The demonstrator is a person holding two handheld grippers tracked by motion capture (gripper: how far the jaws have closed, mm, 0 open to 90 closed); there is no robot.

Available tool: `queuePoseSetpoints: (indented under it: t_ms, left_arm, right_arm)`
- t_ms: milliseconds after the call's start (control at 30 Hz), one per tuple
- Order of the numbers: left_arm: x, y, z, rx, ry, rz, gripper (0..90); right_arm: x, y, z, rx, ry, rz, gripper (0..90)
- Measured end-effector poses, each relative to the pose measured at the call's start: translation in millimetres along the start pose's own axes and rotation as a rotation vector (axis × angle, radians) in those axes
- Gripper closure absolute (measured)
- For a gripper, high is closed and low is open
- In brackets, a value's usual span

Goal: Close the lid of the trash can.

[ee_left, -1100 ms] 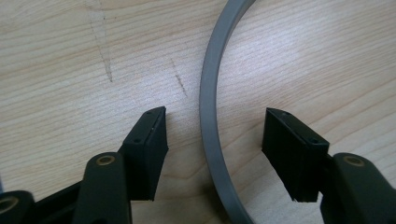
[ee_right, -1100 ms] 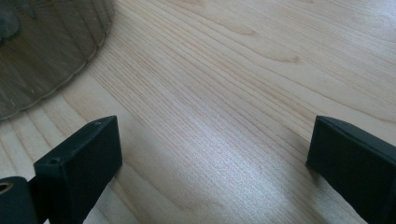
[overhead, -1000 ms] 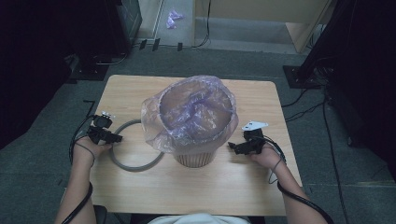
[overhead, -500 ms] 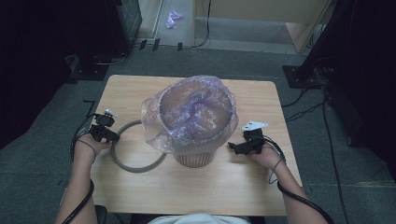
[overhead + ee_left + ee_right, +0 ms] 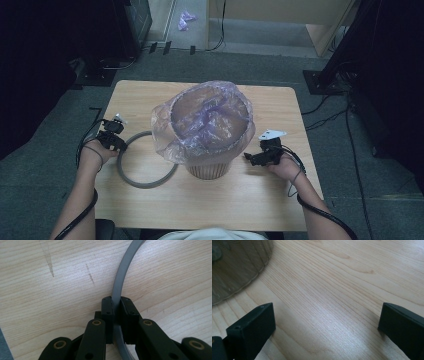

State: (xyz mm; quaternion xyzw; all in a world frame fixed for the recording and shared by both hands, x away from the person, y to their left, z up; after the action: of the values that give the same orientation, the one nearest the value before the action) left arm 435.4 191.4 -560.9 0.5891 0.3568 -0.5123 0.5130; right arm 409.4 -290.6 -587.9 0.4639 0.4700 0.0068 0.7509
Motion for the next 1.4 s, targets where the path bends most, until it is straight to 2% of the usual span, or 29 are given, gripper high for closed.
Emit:
queuePoseSetpoints:
  t_ms: [67, 167, 233, 267, 367, 467, 567, 667, 733, 800, 933, 1033, 1133, 1267, 1400]
  left_arm:
    - [0.4, 1.4, 2.1, 0.026, -0.007, -0.007, 82.1]
    - [0.5, 2.0, 2.9, 0.027, -0.015, -0.040, 82.4]
    - [0.2, 1.9, 4.2, 0.026, -0.052, -0.058, 82.8]
    - [0.2, 1.0, 5.8, 0.022, -0.088, -0.061, 83.0]
    - [-0.5, -1.5, 3.6, -0.020, -0.143, -0.075, 83.5]
    - [-0.5, -4.3, 3.6, -0.095, -0.238, -0.072, 83.7]
    - [-0.6, -8.4, 1.7, -0.152, -0.319, -0.069, 84.0]
    - [-0.8, -12.8, 1.2, -0.181, -0.394, -0.084, 84.1]
    - [-1.0, -14.8, 0.5, -0.198, -0.419, -0.087, 84.1]
    - [-1.1, -16.4, -0.1, -0.202, -0.441, -0.085, 84.3]
    - [-2.4, -16.2, -2.9, -0.213, -0.449, -0.070, 84.4]
    - [-3.4, -18.7, -4.1, -0.212, -0.474, -0.084, 84.4]
    - [-3.9, -21.3, -6.8, -0.209, -0.485, -0.097, 84.4]
    - [-9.0, -19.3, -8.9, -0.223, -0.496, -0.083, 84.4]
    - [-16.7, -17.9, -10.1, -0.216, -0.500, -0.088, 84.4]
  right_arm:
    - [0.0, 0.0, 0.0, 0.000, 0.000, 0.000, 0.8]
    - [-0.1, -0.1, 0.0, -0.001, -0.001, 0.000, 0.8]
    - [-0.1, -0.2, 0.0, 0.000, -0.002, 0.000, 0.8]
    - [-0.1, -0.2, 0.0, 0.000, -0.002, 0.000, 0.8]
    - [0.0, 0.0, -0.1, 0.004, -0.005, 0.000, 0.8]
    - [-0.1, -0.2, 0.0, 0.006, -0.010, 0.000, 0.9]
    - [-0.5, -0.5, -0.4, 0.013, -0.014, -0.001, 0.9]
    - [-0.9, -0.8, -0.9, 0.019, -0.017, -0.003, 0.9]
    - [-0.9, -0.8, -0.9, 0.019, -0.018, -0.003, 0.8]
    - [-0.9, -0.8, -0.9, 0.020, -0.018, -0.003, 0.9]
    - [-0.8, -0.6, -1.1, 0.026, -0.023, -0.003, 0.8]
    - [-0.8, -0.7, -1.2, 0.029, -0.025, -0.003, 0.9]
    - [-0.9, -0.7, -1.2, 0.030, -0.026, -0.003, 0.9]
    - [-0.8, -0.6, -1.3, 0.031, -0.027, -0.002, 0.9]
    - [-1.2, -0.9, -1.3, 0.032, -0.029, -0.004, 0.9]
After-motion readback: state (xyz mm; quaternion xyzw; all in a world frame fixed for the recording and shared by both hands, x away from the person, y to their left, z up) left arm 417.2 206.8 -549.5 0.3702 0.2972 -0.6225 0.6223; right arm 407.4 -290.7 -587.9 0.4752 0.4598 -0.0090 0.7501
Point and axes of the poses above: each handheld gripper's, and its own axes: x roughly forward along the jaws, y roughly out of its top, z roughly to its right, the point moved 9 cm from there along x, roughly forward along the jaws, and after that the axes turned 12 degrees about -x, right-handed, at the moved point
